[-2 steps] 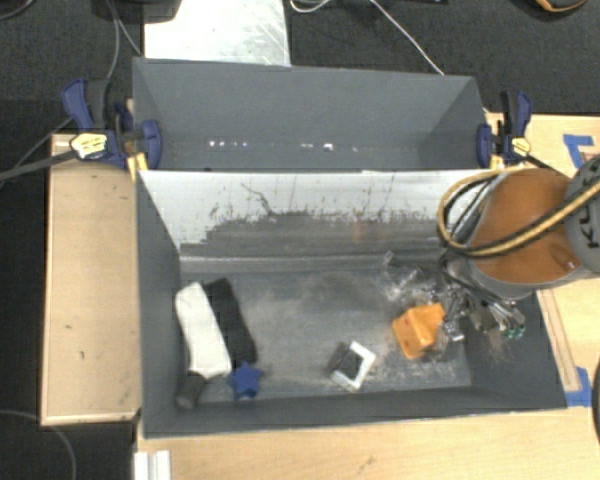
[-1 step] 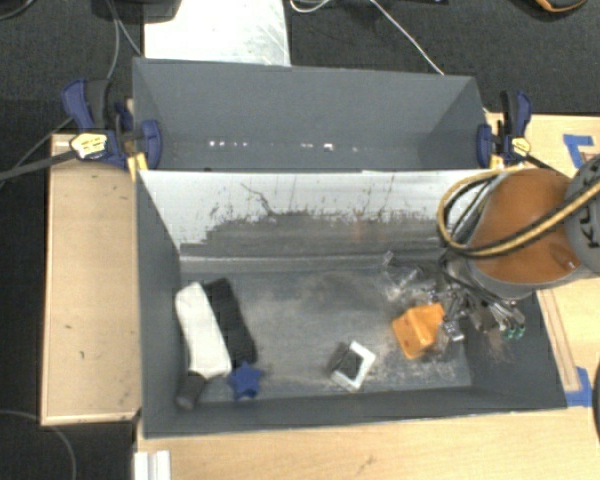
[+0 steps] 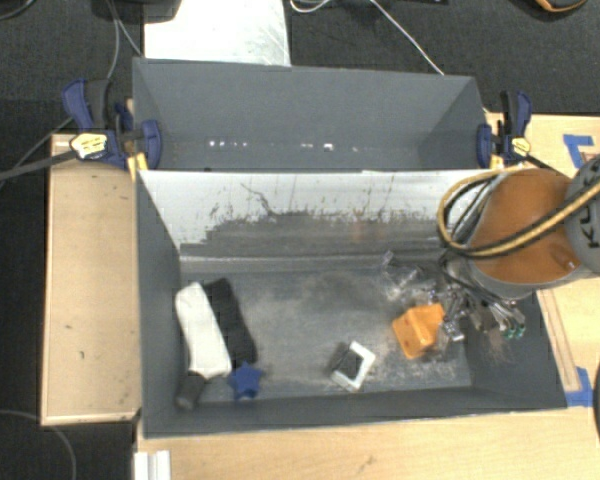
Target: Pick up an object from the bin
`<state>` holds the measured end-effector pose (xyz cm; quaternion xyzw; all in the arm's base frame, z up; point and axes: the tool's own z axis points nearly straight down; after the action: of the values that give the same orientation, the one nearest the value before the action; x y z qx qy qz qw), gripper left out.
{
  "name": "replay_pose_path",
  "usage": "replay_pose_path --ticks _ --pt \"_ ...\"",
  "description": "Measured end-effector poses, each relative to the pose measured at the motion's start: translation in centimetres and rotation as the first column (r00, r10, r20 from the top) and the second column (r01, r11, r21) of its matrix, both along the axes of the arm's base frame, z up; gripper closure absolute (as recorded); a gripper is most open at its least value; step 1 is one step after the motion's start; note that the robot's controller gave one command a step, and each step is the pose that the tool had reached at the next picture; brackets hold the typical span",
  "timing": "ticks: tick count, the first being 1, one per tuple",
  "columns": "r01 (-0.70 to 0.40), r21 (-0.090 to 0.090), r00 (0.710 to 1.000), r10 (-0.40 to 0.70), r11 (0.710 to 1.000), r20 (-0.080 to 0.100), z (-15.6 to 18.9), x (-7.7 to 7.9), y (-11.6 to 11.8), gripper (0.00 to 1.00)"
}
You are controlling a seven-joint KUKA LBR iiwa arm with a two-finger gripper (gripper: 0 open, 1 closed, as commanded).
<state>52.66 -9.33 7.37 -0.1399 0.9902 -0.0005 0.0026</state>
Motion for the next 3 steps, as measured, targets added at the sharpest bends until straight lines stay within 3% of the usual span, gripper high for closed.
replay_pose_path --ticks 3 --pt "-0.007 0.000 1.000 0.007 1.000 0.000 0.00 0.01 -0.01 1.00"
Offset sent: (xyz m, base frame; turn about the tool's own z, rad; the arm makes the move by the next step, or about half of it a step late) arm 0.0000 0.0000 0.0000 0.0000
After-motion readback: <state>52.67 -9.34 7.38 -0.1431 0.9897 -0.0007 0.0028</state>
